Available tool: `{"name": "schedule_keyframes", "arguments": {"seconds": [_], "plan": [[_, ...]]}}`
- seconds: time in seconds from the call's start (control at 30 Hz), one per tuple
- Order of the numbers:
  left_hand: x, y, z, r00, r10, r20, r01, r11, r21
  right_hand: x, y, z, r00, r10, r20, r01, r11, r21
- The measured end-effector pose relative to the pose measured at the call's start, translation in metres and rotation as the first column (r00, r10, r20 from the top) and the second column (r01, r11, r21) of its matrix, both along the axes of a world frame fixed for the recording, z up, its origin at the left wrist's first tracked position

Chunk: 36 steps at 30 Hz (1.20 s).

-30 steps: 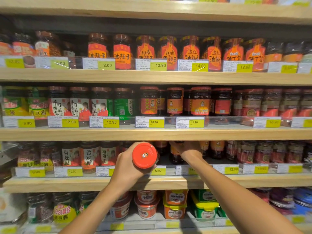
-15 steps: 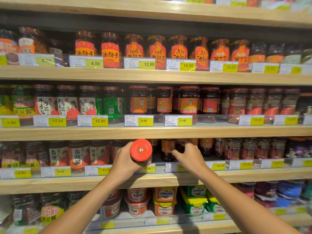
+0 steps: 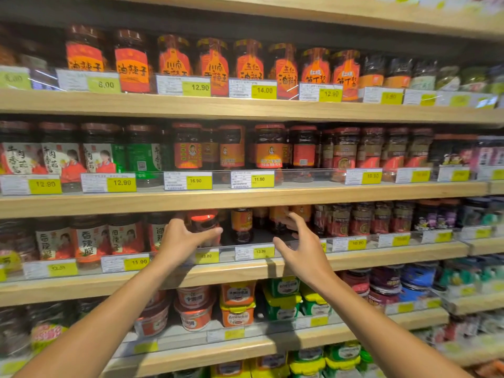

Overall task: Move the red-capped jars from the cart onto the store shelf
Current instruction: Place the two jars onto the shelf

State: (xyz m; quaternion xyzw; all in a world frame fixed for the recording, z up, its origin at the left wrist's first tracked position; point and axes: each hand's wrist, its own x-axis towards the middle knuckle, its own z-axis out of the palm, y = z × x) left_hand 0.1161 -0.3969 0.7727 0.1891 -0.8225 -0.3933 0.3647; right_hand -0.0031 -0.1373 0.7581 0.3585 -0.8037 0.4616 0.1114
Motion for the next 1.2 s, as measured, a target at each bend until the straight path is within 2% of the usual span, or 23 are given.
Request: {"name": "schedule_keyframes", "arguments": {"seconds": [0.13,0.27,0.43,0.6,0.77,0.97,1.07,1.2], "plan": [[0.001,0.019,0.013,0.99,0.118,0.074,-0.121,0.992,0.04,0.001,0.009,-0.007,1.0,0.031,0.002,-0.031,0.999,-0.039],[-0.003,0.031,0.019,0.951,0.222,0.213,-0.219,0.975,-0.037,0.004,0.014,-0.014,0.998,0.053,0.017,-0.052,0.998,-0.038],[-0.005,0.037,0.023,0.908,0.287,0.305,-0.225,0.949,-0.223,0.011,0.014,-0.024,0.997,0.08,-0.011,-0.08,0.997,-0.004],[-0.004,0.038,0.03,0.865,0.276,0.419,-0.197,0.955,-0.222,0.01,0.017,-0.022,0.996,0.09,-0.025,-0.09,0.996,0.005],[0.006,0.05,0.025,0.89,0.257,0.377,-0.185,0.958,-0.217,0.006,0.027,-0.018,0.995,0.093,-0.039,-0.093,0.996,0.001],[0.035,0.077,-0.007,0.942,0.281,0.186,-0.191,0.9,-0.391,-0.006,0.057,-0.019,0.996,0.07,-0.057,-0.069,0.997,0.026],[0.043,0.104,-0.015,0.987,0.144,0.066,-0.1,0.89,-0.446,-0.012,0.077,-0.02,0.996,0.046,-0.075,-0.044,0.998,0.035],[0.033,0.148,-0.026,0.994,-0.014,0.112,0.069,0.859,-0.507,-0.017,0.109,-0.025,0.997,0.013,-0.078,-0.008,0.998,0.059]]}}
